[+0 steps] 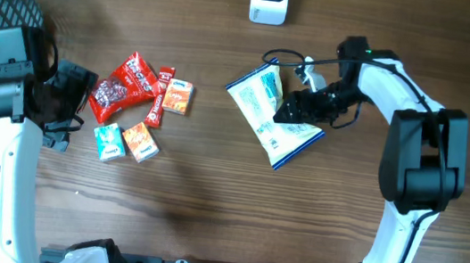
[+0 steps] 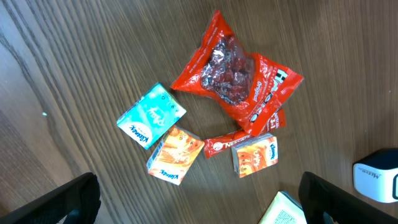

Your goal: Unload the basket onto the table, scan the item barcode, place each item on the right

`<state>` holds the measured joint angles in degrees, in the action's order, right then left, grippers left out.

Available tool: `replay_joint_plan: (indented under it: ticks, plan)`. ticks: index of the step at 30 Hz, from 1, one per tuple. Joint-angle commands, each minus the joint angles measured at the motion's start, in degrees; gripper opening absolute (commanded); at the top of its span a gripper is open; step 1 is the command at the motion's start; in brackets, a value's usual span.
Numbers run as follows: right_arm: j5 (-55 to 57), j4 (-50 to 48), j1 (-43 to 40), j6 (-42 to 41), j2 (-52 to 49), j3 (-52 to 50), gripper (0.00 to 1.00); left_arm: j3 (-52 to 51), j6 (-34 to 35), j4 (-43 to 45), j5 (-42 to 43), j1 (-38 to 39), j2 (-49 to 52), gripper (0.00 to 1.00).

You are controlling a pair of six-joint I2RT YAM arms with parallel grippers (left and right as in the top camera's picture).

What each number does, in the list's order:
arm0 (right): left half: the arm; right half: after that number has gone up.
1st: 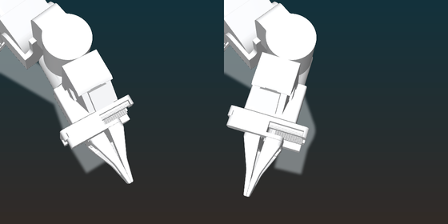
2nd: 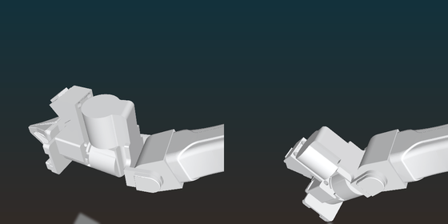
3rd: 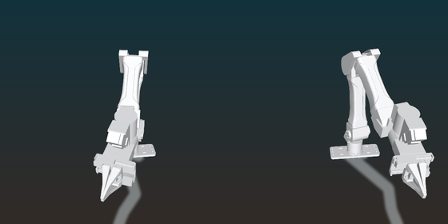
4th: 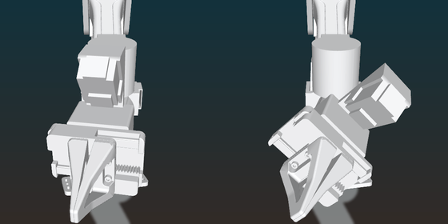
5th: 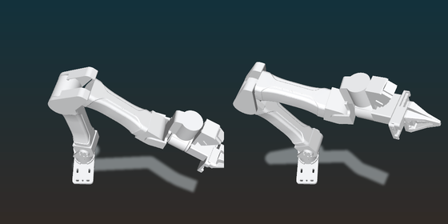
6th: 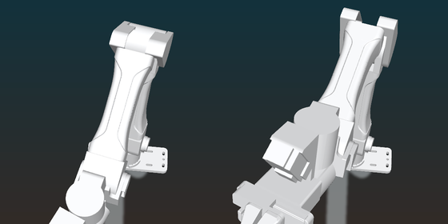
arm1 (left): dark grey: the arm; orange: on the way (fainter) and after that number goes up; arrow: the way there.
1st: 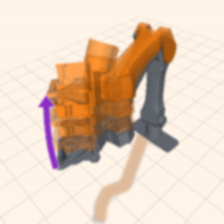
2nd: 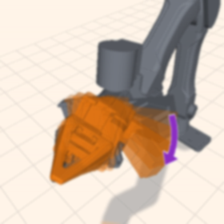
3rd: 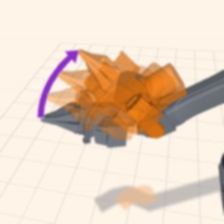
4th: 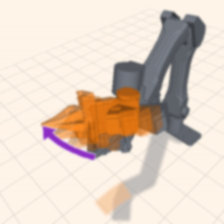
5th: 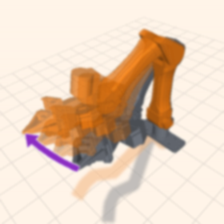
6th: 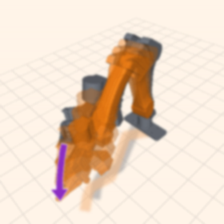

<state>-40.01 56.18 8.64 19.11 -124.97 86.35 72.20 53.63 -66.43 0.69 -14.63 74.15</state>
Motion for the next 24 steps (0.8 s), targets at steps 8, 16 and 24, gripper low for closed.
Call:
replay_joint_plan:
  ticks: [8,16,24]
  plan:
    - [11.76,-7.34,2.80,-6.23,-2.58,-6.56,0.81,0.17,-0.70,0.00,-0.76,-0.28,0.11,1.00]
    - [12.13,-7.96,4.33,-9.01,-2.58,-6.60,0.15,0.15,-0.70,0.02,-0.76,-0.28,0.11,1.00]
    - [9.09,-7.28,4.79,-13.53,-2.25,-5.18,0.04,0.15,-0.70,0.17,-0.76,-0.28,0.11,1.00]
